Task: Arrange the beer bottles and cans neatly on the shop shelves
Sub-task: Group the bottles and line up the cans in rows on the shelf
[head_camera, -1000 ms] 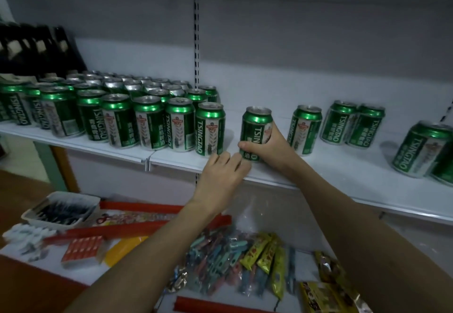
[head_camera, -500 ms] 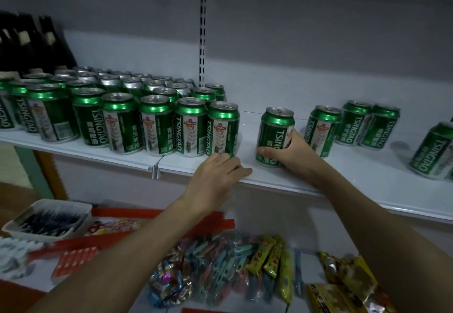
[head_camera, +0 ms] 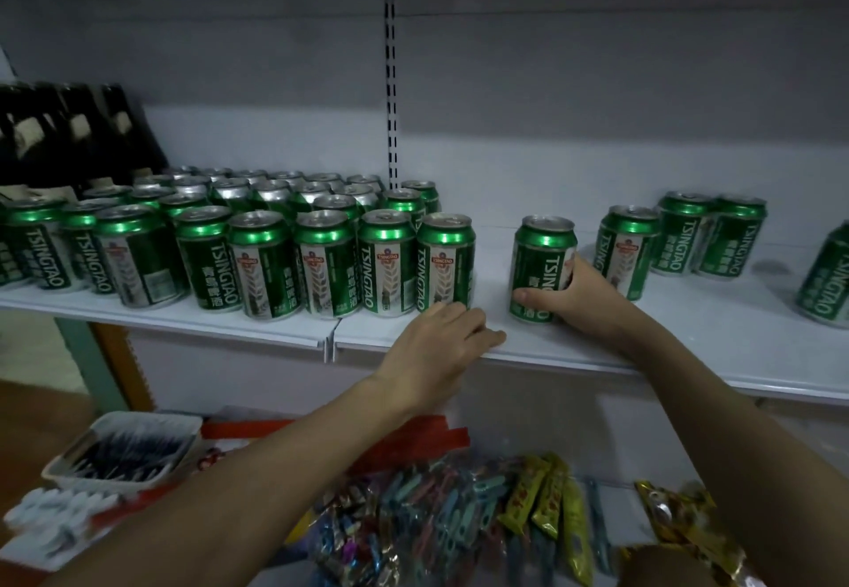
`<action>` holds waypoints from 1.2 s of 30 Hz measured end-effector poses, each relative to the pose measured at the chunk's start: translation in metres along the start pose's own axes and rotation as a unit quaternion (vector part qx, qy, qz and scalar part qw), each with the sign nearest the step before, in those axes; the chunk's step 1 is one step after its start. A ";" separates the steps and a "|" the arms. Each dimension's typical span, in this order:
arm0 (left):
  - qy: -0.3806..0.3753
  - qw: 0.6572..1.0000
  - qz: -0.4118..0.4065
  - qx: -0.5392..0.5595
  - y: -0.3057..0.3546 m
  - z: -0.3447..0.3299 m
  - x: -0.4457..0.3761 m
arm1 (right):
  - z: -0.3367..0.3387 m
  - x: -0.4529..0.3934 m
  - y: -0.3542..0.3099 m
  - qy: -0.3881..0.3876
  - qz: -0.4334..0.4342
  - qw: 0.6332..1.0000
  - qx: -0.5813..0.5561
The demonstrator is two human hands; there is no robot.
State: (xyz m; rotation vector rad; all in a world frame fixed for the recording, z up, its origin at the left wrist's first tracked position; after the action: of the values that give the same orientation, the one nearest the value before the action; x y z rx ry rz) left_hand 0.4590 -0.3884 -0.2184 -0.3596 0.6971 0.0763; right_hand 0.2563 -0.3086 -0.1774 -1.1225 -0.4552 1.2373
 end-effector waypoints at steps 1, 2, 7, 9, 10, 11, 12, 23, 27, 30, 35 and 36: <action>-0.010 1.000 -0.002 -0.008 0.002 0.003 0.001 | -0.001 0.001 0.000 0.004 -0.003 1.000 0.011; -0.026 0.999 -0.011 -0.017 0.003 0.006 0.002 | -0.001 0.002 -0.001 0.009 -0.008 1.000 0.020; -0.092 0.992 -0.090 0.006 -0.016 0.046 0.004 | 0.012 0.008 -0.033 0.079 0.006 0.997 -0.026; -0.037 0.995 -0.090 0.031 -0.037 0.073 -0.011 | 0.026 0.001 -0.062 0.162 0.064 0.984 -0.037; -0.014 0.997 -0.067 0.038 -0.050 0.087 -0.023 | 0.032 -0.006 -0.077 0.196 0.083 0.976 -0.035; 0.002 0.999 -0.029 0.044 -0.062 0.099 -0.037 | 0.037 -0.017 -0.090 0.211 0.086 0.973 -0.021; 0.004 0.998 0.024 0.053 -0.075 0.107 -0.051 | 0.038 -0.028 -0.101 0.201 0.079 0.976 0.002; -0.196 0.931 0.289 0.106 -0.220 0.055 -0.126 | -0.025 -0.171 -0.129 -0.064 -0.052 0.962 0.259; -0.242 0.925 0.266 0.124 -0.239 0.031 -0.130 | -0.038 -0.200 -0.115 -0.113 -0.110 0.949 0.273; -0.259 0.921 0.256 0.136 -0.253 0.021 -0.132 | -0.048 -0.214 -0.104 -0.141 -0.128 0.949 0.252; -0.278 0.929 0.229 0.088 -0.265 0.009 -0.135 | -0.068 -0.231 -0.095 -0.143 -0.124 0.954 0.232; -0.282 0.930 0.225 0.076 -0.266 0.010 -0.135 | -0.072 -0.233 -0.094 -0.139 -0.122 0.956 0.229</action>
State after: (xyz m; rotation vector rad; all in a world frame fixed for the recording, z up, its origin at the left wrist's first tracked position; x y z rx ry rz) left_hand 0.4115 -0.6275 -0.0456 -0.0106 0.1984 0.5393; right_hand 0.2846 -0.5420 -0.0632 -0.4833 -0.4701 1.2038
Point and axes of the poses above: each hand's wrist, its own x-axis away from the middle knuckle, its own z-axis out of the back of the hand, y = z × x, the point moved 1 cm from there along -x, towards the middle knuckle
